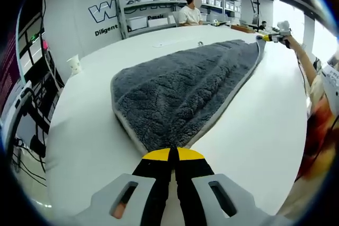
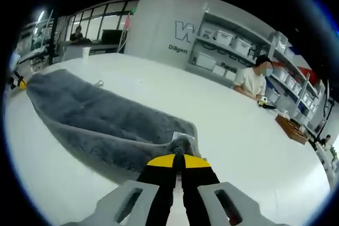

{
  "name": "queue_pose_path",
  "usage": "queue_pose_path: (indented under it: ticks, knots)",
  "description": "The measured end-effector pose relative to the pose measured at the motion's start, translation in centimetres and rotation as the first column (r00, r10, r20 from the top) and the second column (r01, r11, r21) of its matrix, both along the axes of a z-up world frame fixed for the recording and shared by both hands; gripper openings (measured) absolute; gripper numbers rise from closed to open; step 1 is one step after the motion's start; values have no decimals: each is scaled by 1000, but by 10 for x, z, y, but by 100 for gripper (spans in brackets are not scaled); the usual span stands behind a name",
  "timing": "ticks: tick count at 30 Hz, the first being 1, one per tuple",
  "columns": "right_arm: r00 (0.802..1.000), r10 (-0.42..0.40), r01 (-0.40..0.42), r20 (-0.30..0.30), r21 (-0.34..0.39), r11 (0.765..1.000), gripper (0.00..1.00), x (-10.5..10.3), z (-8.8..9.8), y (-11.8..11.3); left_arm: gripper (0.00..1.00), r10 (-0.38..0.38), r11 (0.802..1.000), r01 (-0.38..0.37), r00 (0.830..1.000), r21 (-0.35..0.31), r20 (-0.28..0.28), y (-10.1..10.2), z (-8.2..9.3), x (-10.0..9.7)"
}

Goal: Open the folded towel by lifting each exposed corner and separating the folded layers until the towel lies flat within the target outline without major curled edges

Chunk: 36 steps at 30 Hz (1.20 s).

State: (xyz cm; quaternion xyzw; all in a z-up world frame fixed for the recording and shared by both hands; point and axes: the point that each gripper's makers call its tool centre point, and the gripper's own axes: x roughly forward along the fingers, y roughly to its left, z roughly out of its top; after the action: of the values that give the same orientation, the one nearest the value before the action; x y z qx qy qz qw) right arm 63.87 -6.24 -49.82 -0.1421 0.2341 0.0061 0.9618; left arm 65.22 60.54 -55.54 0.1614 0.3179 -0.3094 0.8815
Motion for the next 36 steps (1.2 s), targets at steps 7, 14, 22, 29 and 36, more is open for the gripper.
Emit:
queue_pose_path:
  ticks: [7,14,22,29,36]
  knots:
    - [999,-4,4,-33,-7,1000,0,-22,-9,1,2,-13,1000,13,1000,16,-6,1,0,-7]
    - [998,-4,3,-70,-12,1000,0,-42,-19,2,2,-16,1000,16,1000,18,-1,1,0,-15]
    - [995,-7,7,-99,-4,1000,0,-68,-31,0,2,-22,1000,22,1000,22,6,1,1,-27]
    - [994,-9,9,-105,1,1000,0,-86,-35,2,2,-31,999,31,999,29,14,0,3,-40]
    - [995,-9,10,-103,7,1000,0,-102,-35,0,2,-26,1000,26,999,11,23,2,5,-49]
